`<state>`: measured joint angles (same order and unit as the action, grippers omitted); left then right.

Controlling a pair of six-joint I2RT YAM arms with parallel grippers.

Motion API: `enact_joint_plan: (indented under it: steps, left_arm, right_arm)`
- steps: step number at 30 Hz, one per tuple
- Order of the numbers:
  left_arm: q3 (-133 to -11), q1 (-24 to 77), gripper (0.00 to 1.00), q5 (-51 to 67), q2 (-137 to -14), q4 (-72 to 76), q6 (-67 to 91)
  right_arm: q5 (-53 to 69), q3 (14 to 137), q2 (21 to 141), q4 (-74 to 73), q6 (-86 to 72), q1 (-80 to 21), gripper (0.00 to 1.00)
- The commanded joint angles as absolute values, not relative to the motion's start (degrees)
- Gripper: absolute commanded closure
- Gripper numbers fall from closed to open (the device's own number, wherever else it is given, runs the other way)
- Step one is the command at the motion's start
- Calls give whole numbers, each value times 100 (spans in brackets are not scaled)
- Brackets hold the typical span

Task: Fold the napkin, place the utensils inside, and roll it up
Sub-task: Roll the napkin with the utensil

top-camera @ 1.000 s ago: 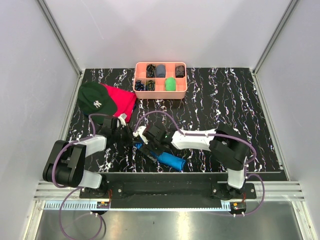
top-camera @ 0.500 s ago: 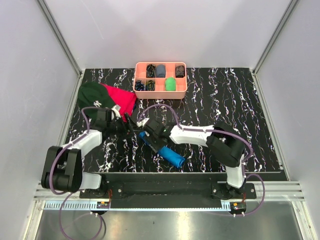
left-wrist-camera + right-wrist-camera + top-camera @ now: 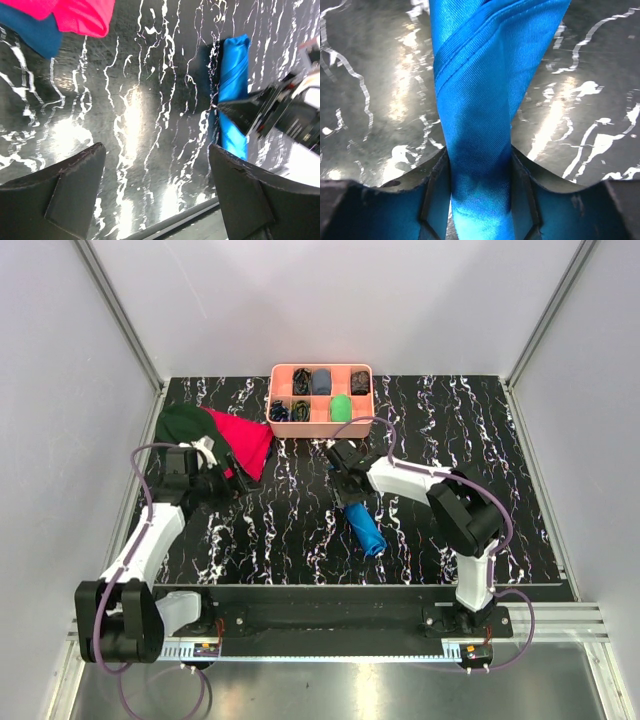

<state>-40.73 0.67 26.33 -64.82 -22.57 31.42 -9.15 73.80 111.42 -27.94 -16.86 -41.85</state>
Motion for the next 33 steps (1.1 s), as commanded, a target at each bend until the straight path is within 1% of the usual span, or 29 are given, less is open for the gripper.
enact_joint_plan:
  steps: [1,2,3,4,7,8,9,15,19,24,26,30,33]
  left_arm:
    - [-4587,0,12,2435,-6337,-2968,2418]
    - [-4649,9,12,2408,-6337,-3049,2217]
    - [-4736,9,8,2365,-6311,-3111,2128]
    - [-4763,-122,2,2373,-6258,-3146,2014]
    - [-4851,-184,1,2382,-6012,-3155,1838]
    - [-4869,-193,1,2382,-5951,-3155,1811]
    - [-4930,-202,1,2373,-5846,-3147,1776]
    - [-5001,-264,1,2180,-5415,-3129,1661]
    - [-4826,-255,1,1881,-4941,-2936,1644]
    - [-4334,-264,1,1784,-4018,-2339,1652]
    - [-4219,-264,1,1732,-3649,-2189,1652]
    - [-4061,-255,1,1582,-3209,-2004,1626]
    - [-4025,-264,1,1538,-3033,-1969,1643]
  right_arm:
    - [-1090,7321,11321,-3252,-1837,-4034,47]
    - [-1046,7321,11268,-3226,-1828,-4034,42]
    - [-1029,7321,11198,-3208,-1828,-4034,36]
    - [-1028,7330,11067,-3165,-1819,-4034,22]
    - [-950,7374,10768,-3094,-1705,-3999,9]
    - [-827,7383,10654,-3059,-1653,-3990,3]
    - [-739,7383,10539,-2963,-1557,-3990,0]
    - [139,7365,9311,-2585,-1441,-3736,0]
    - [325,6786,8492,-2084,-1398,-3306,0]
    - [71,5593,7226,-994,-1239,-2717,0]
    - [-35,5345,6832,-731,-1143,-2628,0]
    - [-456,4765,6434,-378,-985,-2610,0]
    - [-492,4562,6284,-211,-993,-2602,0]
